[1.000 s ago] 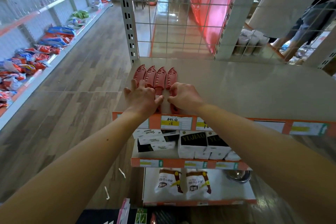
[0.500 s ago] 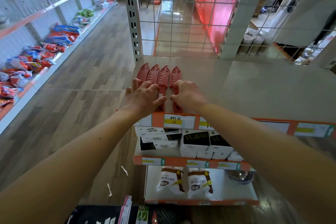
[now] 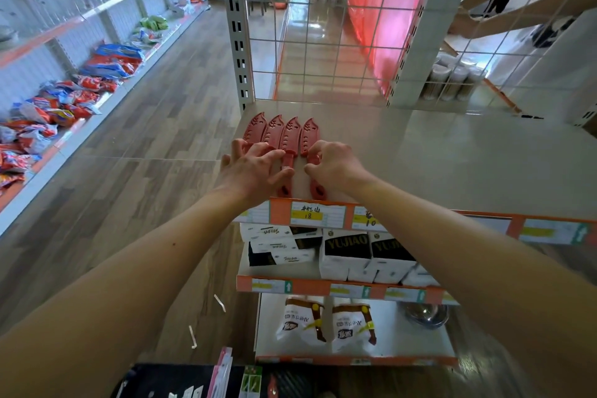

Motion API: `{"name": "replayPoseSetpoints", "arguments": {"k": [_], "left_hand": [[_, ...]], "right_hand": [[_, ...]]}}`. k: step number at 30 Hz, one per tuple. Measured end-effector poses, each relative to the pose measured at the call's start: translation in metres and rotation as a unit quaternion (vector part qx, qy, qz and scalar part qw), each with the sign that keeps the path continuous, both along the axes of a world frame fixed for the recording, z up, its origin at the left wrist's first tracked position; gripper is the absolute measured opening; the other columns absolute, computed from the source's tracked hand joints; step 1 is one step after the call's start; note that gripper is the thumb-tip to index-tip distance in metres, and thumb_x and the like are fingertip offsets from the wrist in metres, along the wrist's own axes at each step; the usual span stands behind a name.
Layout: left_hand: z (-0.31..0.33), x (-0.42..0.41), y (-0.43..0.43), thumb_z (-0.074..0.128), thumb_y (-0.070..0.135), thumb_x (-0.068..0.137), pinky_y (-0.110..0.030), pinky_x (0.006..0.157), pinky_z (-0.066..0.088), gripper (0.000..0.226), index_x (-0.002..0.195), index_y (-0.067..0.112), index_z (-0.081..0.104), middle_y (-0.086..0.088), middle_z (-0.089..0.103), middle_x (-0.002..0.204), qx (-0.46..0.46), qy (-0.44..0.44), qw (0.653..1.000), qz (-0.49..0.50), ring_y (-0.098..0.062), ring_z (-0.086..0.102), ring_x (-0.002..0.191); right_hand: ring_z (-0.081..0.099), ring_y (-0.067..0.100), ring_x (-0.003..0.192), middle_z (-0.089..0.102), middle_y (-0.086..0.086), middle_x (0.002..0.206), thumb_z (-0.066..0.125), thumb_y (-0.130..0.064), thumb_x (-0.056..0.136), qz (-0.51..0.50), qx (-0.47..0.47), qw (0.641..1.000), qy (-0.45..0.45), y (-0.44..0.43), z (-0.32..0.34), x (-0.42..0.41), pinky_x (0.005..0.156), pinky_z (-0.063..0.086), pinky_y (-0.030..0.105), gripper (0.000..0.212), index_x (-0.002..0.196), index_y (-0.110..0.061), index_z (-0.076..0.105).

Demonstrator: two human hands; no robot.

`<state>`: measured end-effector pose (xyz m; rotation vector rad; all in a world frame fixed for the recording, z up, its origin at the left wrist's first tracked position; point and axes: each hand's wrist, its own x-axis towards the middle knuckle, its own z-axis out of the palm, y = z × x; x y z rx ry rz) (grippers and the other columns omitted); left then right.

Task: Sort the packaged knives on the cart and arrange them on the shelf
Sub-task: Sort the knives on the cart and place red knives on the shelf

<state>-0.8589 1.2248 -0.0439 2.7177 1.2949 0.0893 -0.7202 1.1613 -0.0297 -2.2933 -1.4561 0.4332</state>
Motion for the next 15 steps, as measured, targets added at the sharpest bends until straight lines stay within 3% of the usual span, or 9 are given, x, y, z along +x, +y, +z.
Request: {"name": "replayPoseSetpoints", "arguments": {"k": [15], "left_hand": [[0.007,-0.081,-0.029,0.035,0.064,0.087,-0.042,0.109,0.024,0.065,0.143,0.032,0.028,0.002,0.027,0.151,0.007,0.006,1.000,0.013,-0.029,0.011,0.139]], "right_hand": [[0.050,0.028,0.114,0.046,0.014,0.130,0.055,-0.022,0.090,-0.084,-0.009,0.996,-0.002,-0.050,0.013,-0.052,0.102,0.044,0.037,0.042,0.129,-0.010,0.049]]}}
